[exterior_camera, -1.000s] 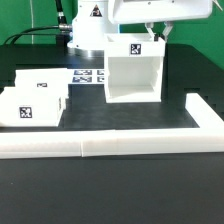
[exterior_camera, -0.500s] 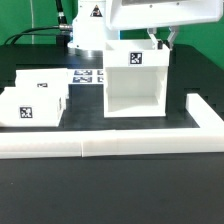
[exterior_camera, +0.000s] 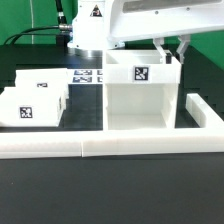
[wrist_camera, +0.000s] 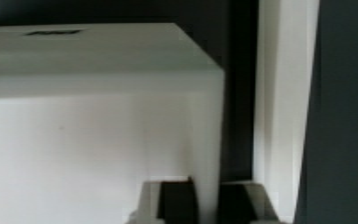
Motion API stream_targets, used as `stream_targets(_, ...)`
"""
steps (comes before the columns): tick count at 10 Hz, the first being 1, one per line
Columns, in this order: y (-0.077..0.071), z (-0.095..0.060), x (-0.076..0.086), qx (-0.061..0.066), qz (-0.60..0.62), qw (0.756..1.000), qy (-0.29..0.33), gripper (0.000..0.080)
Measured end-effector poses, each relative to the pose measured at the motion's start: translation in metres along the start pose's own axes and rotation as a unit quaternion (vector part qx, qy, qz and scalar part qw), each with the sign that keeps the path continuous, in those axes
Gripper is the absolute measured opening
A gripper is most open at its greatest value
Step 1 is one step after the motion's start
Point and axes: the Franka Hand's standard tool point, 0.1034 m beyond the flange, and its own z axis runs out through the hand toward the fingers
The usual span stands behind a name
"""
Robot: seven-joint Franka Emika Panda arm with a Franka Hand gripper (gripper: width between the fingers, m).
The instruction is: Assemble drawer
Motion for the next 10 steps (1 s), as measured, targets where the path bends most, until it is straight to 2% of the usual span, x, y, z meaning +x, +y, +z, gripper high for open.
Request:
stream_targets(1, -0.0021, 0.0007, 0.0112, 0.002, 0.000, 1.000, 0.008, 0.0039)
stream_targets(4, -0.0023, -0.0004, 0.0114, 0.002, 0.006, 1.000, 0.009, 0.0041)
stream_targets(7, -0.0041, -0.0011, 0.0123, 0.004, 0.077, 0.997, 0.011, 0.0041)
stream_targets(10, -0.0053, 0.0010, 0.0123, 0.008, 0.213, 0.977, 0.017, 0.0041)
